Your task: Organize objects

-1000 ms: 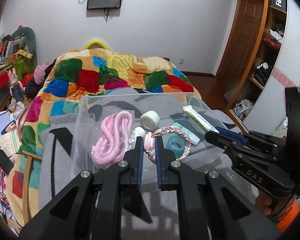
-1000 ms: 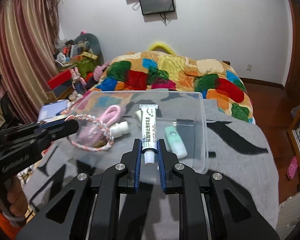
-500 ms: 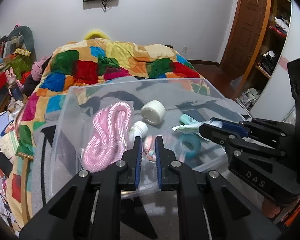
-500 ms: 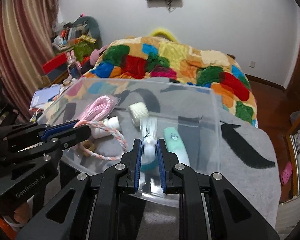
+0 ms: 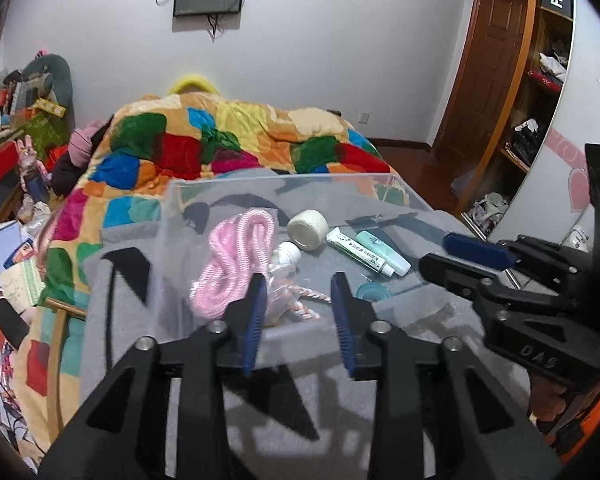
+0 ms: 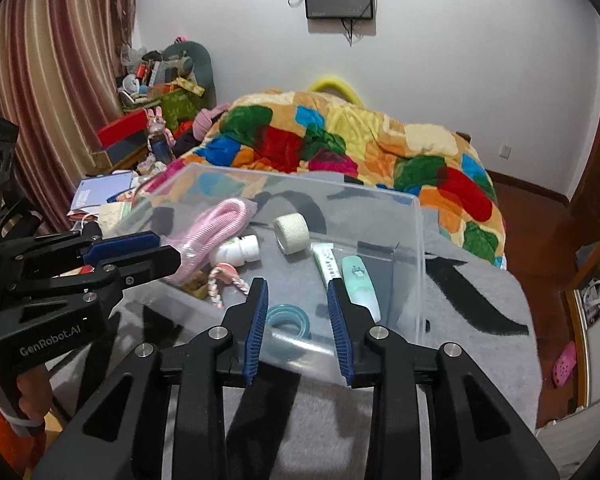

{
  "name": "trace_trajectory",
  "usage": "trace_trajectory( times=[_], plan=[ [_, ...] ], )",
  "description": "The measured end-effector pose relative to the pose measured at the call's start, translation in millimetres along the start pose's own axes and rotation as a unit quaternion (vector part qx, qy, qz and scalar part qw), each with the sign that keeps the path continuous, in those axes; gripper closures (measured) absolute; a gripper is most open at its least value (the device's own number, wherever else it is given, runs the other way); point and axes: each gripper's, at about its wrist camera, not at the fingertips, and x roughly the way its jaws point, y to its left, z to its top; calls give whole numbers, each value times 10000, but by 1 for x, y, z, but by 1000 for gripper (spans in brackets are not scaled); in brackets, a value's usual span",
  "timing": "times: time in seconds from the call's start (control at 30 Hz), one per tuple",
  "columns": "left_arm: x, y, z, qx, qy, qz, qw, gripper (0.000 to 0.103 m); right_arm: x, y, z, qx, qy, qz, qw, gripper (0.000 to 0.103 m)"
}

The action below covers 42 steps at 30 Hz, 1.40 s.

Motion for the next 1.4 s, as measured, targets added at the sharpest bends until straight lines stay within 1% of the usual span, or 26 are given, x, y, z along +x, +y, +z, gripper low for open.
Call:
trace_trajectory(
  times=[0.03,0.07,0.1,0.13,0.17,0.2,0.23,0.27,0.33,0.4,0.5,0.57,0.7,1.03,1.4],
  plan=[
    [-5,1,-2,21,-41,32,10000,66,-5,1,-1,-5,-60,-7,10000,64],
    [-9,1,-4,32,-69,54,10000,63,-11,2,-2,-16,-135,-5,9999,61],
    [-14,2,-7,53,-119,85,9999,58,-18,4,-5,-32,-229,-5,9997,54],
    [-18,2,-10,66,-166,113,9998,54,-23,5,-6,-50,-304,-16,9995,51],
    [-21,3,-11,71,-202,130,9997,48,-31,7,-9,-85,-419,-59,9991,49],
    [-25,3,-14,79,-261,143,9995,43,-37,9,-11,-109,-489,-80,9987,45],
    [-29,3,-17,87,-302,144,9994,41,-40,10,-12,-125,-528,-82,9985,39],
    [-30,2,-18,85,-324,144,9993,37,-45,12,-14,-142,-588,-79,9981,36],
    [-35,1,-23,74,-378,134,9992,32,-53,16,-18,-151,-713,-72,9973,24],
    [-38,0,-27,81,-433,150,9989,23,-57,20,-22,-165,-818,-109,9965,21],
    [-44,-3,-34,94,-593,239,9979,13,-54,24,-27,-177,-803,-71,9966,20],
    [-46,-4,-37,96,-644,285,9975,12,-51,25,-33,-137,-755,-26,9970,20],
    [-44,-2,-42,-15,-605,122,9981,10,-48,20,-43,45,-699,57,9975,17],
    [-34,-4,-51,-42,-482,145,9987,9,-48,16,-52,85,-678,-21,9977,17],
    [-33,-5,-54,-33,-473,154,9988,9,-49,17,-55,85,-674,29,9977,17]
  ],
)
